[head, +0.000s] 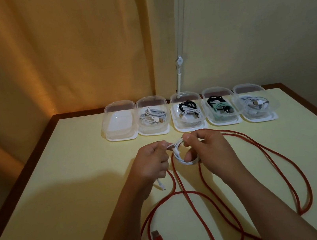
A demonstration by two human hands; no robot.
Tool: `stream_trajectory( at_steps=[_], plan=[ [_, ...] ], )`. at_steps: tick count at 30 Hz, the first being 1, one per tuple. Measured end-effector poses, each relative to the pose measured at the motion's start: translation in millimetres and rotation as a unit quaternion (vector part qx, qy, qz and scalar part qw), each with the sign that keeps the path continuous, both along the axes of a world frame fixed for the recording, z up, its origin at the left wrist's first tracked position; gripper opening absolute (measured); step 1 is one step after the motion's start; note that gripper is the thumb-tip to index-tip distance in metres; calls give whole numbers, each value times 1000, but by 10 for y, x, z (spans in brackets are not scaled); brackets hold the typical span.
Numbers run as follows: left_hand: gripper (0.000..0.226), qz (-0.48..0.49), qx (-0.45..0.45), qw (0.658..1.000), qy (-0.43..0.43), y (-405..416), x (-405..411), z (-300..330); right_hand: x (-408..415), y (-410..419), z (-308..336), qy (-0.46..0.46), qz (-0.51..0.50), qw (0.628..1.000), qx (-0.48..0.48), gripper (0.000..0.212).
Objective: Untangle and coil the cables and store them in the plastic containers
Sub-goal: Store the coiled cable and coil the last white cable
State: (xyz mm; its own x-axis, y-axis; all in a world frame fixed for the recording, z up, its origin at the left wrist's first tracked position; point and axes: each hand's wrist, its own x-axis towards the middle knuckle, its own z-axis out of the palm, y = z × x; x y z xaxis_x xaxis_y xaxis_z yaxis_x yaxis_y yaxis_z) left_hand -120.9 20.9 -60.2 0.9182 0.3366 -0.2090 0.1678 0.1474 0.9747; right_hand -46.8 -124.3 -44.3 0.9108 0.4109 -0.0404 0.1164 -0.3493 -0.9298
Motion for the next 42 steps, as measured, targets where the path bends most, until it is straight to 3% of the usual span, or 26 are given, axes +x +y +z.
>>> stream_trajectory(
  at_steps=[6, 11, 21, 25, 30, 40, 42],
  plan=[
    [26, -41, -14, 999, -17, -53, -28, 23, 4, 39, -74, -36, -76, 996, 10, 27],
    [18, -58, -62, 996, -14, -7, -55, 48, -49, 96, -115, -40, -58, 997, 25, 26],
    [19, 0, 143, 989, -38, -96, -1, 49, -58, 97, -61, 21, -16, 997, 75, 32],
    [17, 25, 176, 984, -29, -101, 7, 18, -46, 87, -55, 29, -24, 997, 73, 31],
    [14, 76, 228, 971, -8, -79, 37, -51, -62, 92, -61, -35, -36, 999, -8, 38],
    [12, 163, 320, 933, 6, -132, 43, -31, -135, 168, -11, -12, -7, 1000, 4, 41],
    [12, 138, 281, 950, -6, -106, 50, -49, -130, 170, -32, 2, -7, 1000, 27, 39]
  ],
)
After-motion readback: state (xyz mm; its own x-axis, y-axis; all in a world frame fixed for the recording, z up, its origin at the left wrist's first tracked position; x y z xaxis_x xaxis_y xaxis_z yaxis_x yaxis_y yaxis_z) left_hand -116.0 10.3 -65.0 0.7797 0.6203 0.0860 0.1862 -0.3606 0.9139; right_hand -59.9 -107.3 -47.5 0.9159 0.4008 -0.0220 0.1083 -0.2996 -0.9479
